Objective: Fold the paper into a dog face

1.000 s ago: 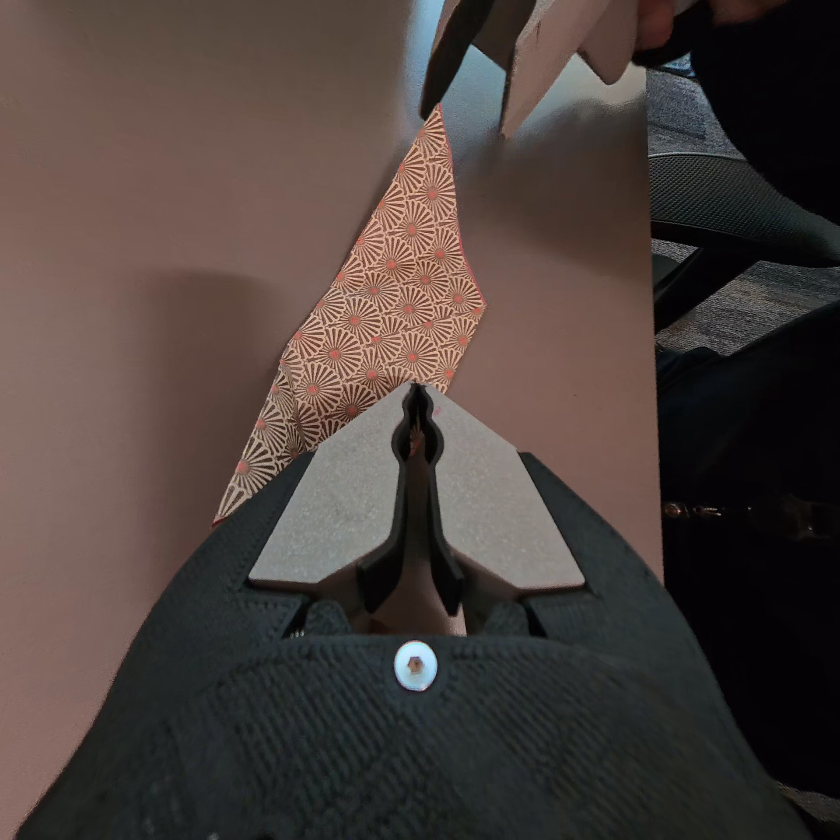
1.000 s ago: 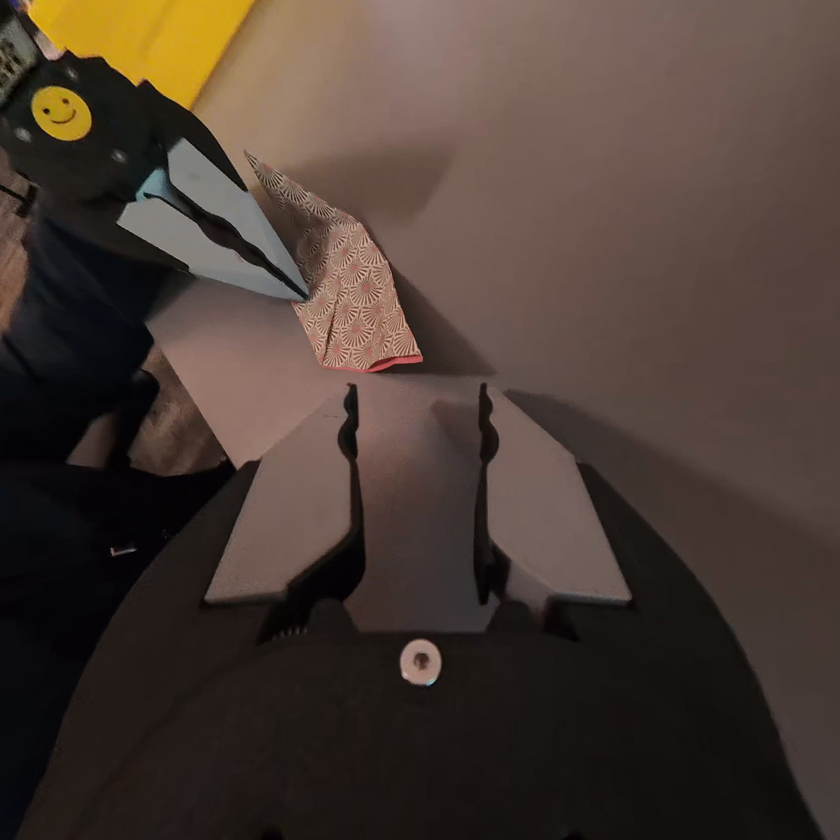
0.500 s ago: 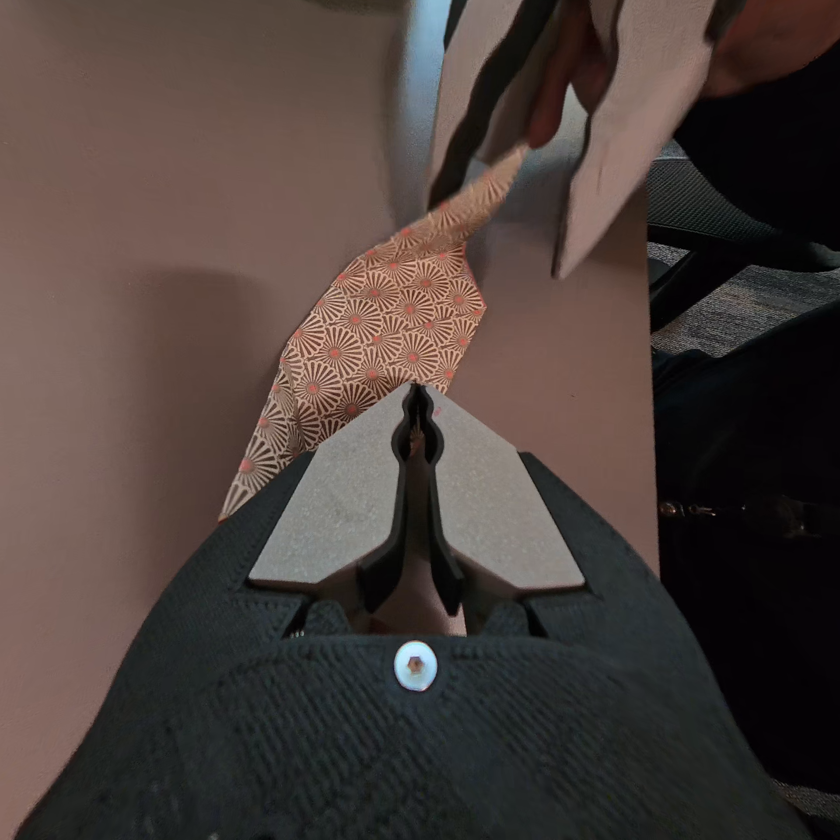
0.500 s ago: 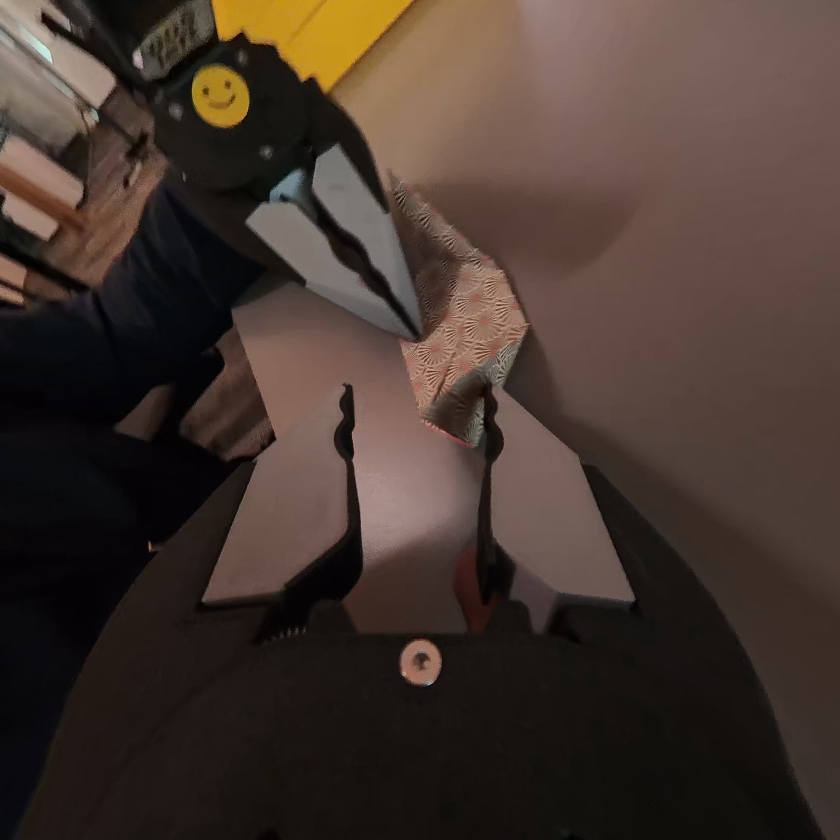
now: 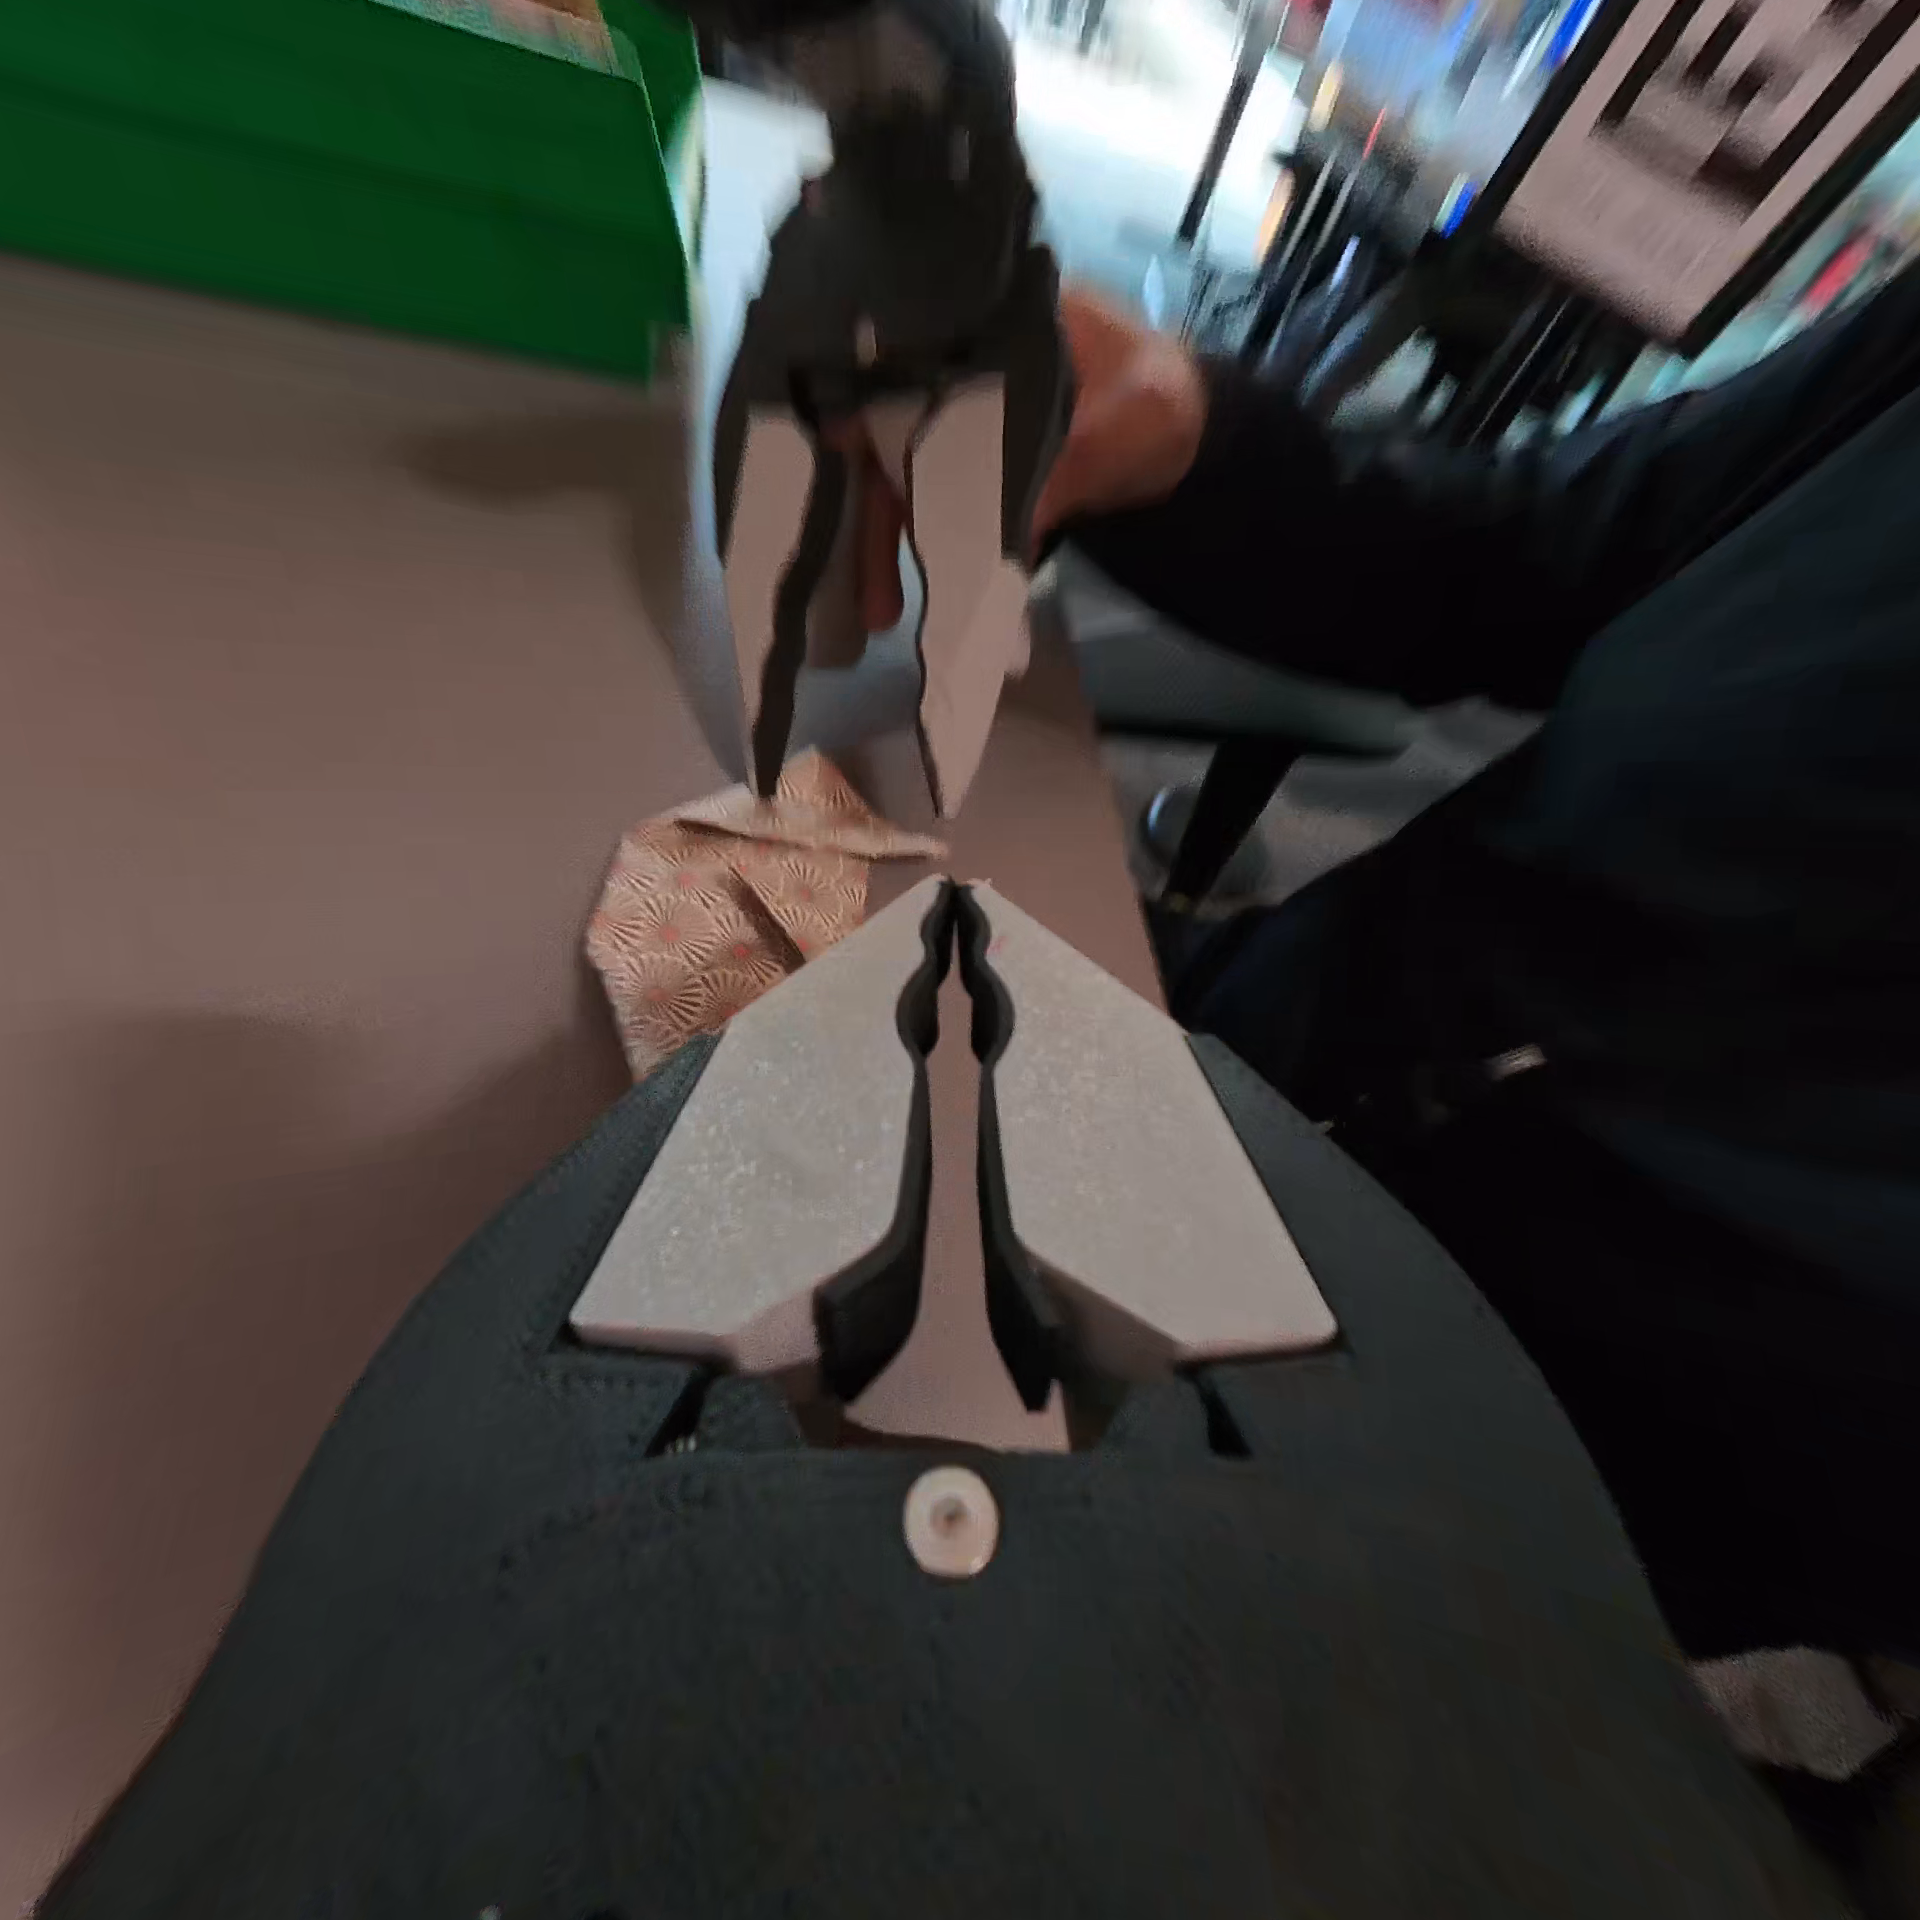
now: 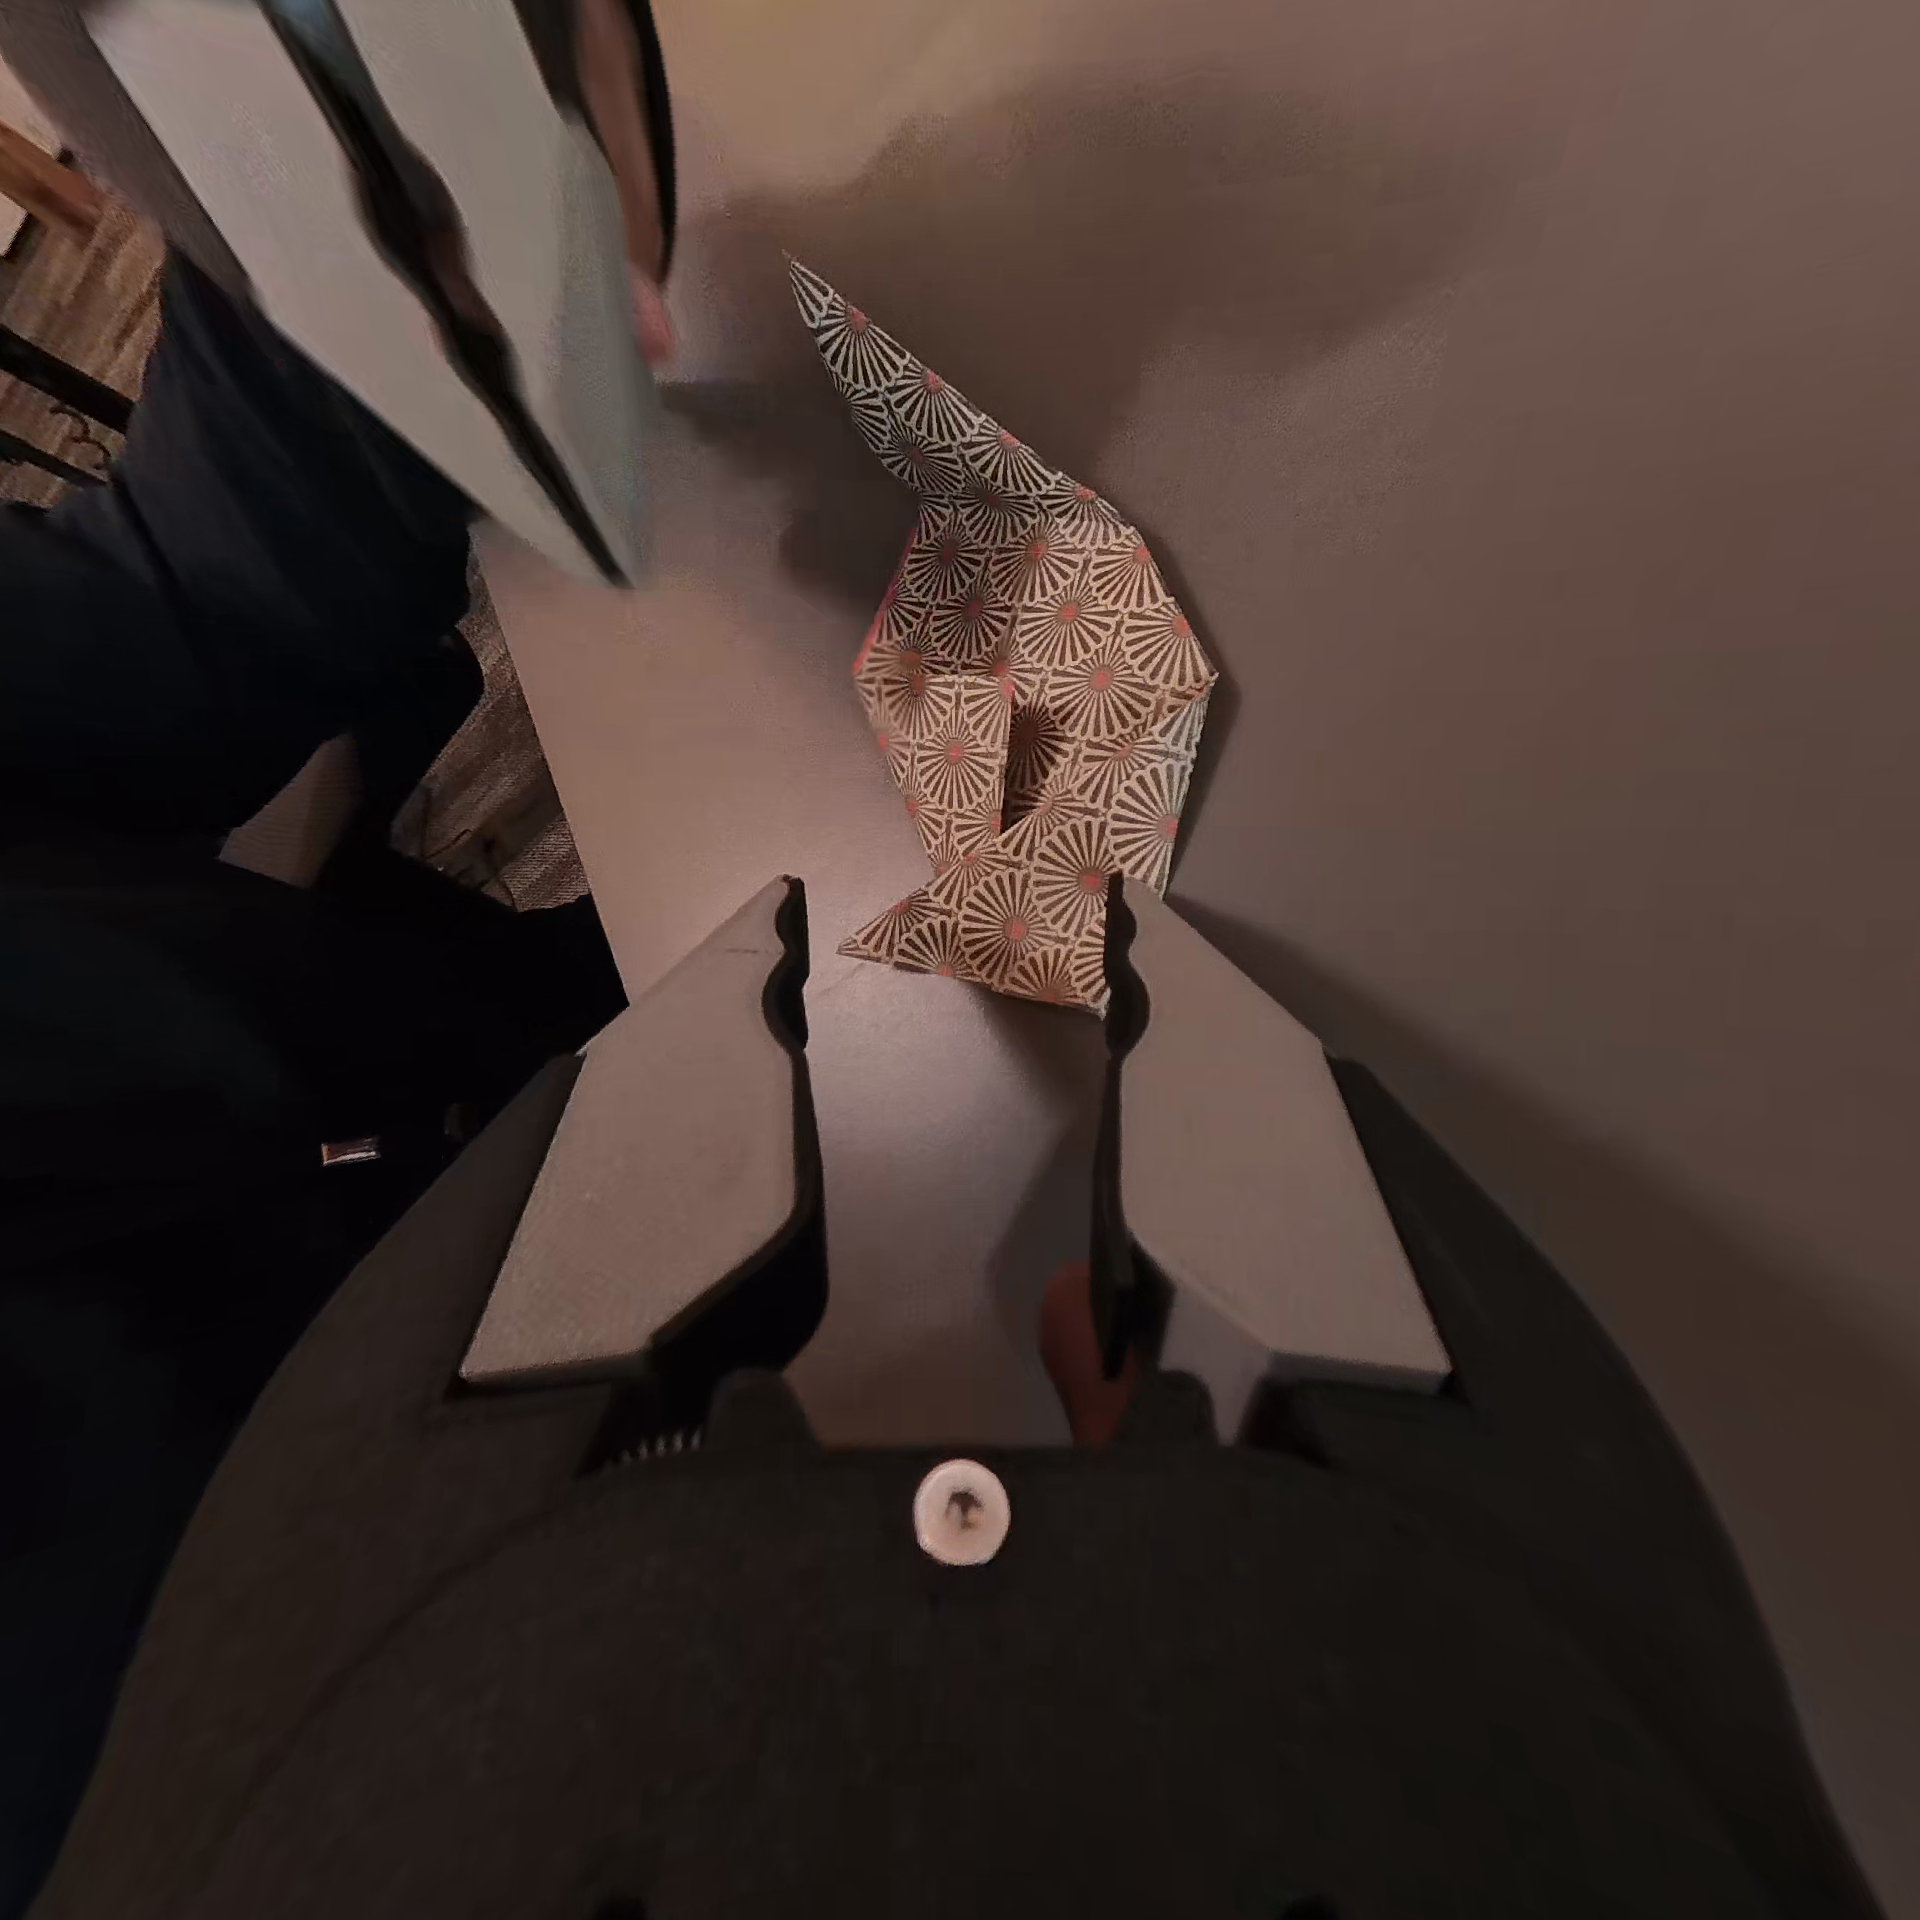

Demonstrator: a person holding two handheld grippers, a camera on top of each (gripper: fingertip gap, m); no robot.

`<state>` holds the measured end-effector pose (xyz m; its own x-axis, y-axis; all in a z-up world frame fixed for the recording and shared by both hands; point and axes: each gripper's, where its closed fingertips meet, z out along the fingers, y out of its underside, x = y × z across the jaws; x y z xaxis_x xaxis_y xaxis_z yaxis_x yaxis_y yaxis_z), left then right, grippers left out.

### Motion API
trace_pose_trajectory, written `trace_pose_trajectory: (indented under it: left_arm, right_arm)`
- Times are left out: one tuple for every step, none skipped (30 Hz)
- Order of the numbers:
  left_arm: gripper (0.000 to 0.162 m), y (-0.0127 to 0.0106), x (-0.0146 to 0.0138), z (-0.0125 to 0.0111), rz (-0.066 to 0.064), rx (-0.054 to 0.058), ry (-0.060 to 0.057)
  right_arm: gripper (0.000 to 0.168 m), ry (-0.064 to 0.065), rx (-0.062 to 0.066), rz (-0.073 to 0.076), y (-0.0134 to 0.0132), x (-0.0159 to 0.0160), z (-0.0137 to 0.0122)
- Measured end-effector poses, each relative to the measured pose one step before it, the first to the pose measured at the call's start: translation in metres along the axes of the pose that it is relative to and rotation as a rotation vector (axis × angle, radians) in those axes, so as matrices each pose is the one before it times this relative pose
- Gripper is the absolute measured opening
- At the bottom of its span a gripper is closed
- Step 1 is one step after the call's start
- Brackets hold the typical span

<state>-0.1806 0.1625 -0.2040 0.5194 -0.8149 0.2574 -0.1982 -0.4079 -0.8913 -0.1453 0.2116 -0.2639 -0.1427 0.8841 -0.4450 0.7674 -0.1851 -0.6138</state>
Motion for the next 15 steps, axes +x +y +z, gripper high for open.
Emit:
trace_pose_trajectory:
  left_arm:
    - [0.000,-0.00995,-0.00526,-0.01837,-0.0307,0.0676,-0.0049]
    - [0.000,-0.00687,-0.01335,-0.01839,-0.0430,0.0551,-0.0493]
    - [0.000,-0.00484,-0.02110,-0.01601,-0.0560,0.0484,-0.0939]
    - [0.000,-0.00103,-0.02092,-0.01084,-0.0570,0.0261,-0.0896]
    - [0.000,0.00553,-0.01306,-0.00442,-0.0361,-0.0168,-0.0512]
    - [0.000,0.01030,-0.00649,0.00111,-0.0084,-0.0502,-0.0308]
    - [0.000,0.01074,-0.00252,0.00507,0.0084,-0.0582,-0.0284]
    - [0.000,0.00898,0.00192,0.00702,0.0154,-0.0568,-0.0126]
    - [0.000,0.00446,0.00218,0.00693,0.0136,-0.0397,-0.0140]
    - [0.000,-0.00079,-0.00339,0.00551,0.0006,-0.0121,-0.0450]
    - [0.000,-0.00102,0.00057,0.00476,0.0022,-0.0118,-0.0135]
    - [0.000,-0.00084,0.00728,0.00449,0.0006,-0.0111,0.0339]
    - [0.000,-0.00120,0.00730,0.00475,-0.0017,-0.0065,0.0341]
    - [0.000,0.00003,0.00553,0.00497,0.0053,-0.0117,0.0185]
    - [0.000,0.00189,0.00528,0.00531,0.0114,-0.0213,0.0119]
  right_arm:
    - [0.054,0.0029,-0.0043,-0.0045,0.00071,-0.00009,-0.00016]
    - [0.054,0.0044,-0.0048,-0.0060,0.00069,-0.00007,-0.00007]
    - [0.053,0.0058,-0.0046,-0.0057,0.00061,0.00028,-0.00015]
    - [0.051,0.0040,-0.0028,-0.0042,0.00042,0.00036,-0.00006]
    - [0.051,0.0015,-0.0014,-0.0028,0.00009,0.00019,-0.00002]
    - [0.051,0.0030,-0.0010,-0.0023,0.00009,0.00042,0.00007]
    - [0.049,0.0054,-0.0003,-0.0031,0.00001,0.00072,0.00016]
    - [0.047,0.0054,0.0004,-0.0041,-0.00005,0.00051,0.00033]
    - [0.047,0.0043,0.0006,-0.0039,-0.00021,-0.00008,0.00043]
    - [0.047,0.0055,0.0000,-0.0044,-0.00010,-0.00015,0.00051]
    - [0.047,0.0079,-0.0009,-0.0055,0.00002,-0.00011,0.00035]
    - [0.047,0.0087,-0.0015,-0.0053,0.00031,0.00000,0.00024]
    - [0.047,0.0078,-0.0004,-0.0026,0.00016,0.00008,0.00022]
    - [0.047,0.0056,0.0018,0.0017,-0.00001,0.00003,0.00009]
    - [0.047,0.0031,0.0030,0.0029,0.00000,-0.00012,0.00001]
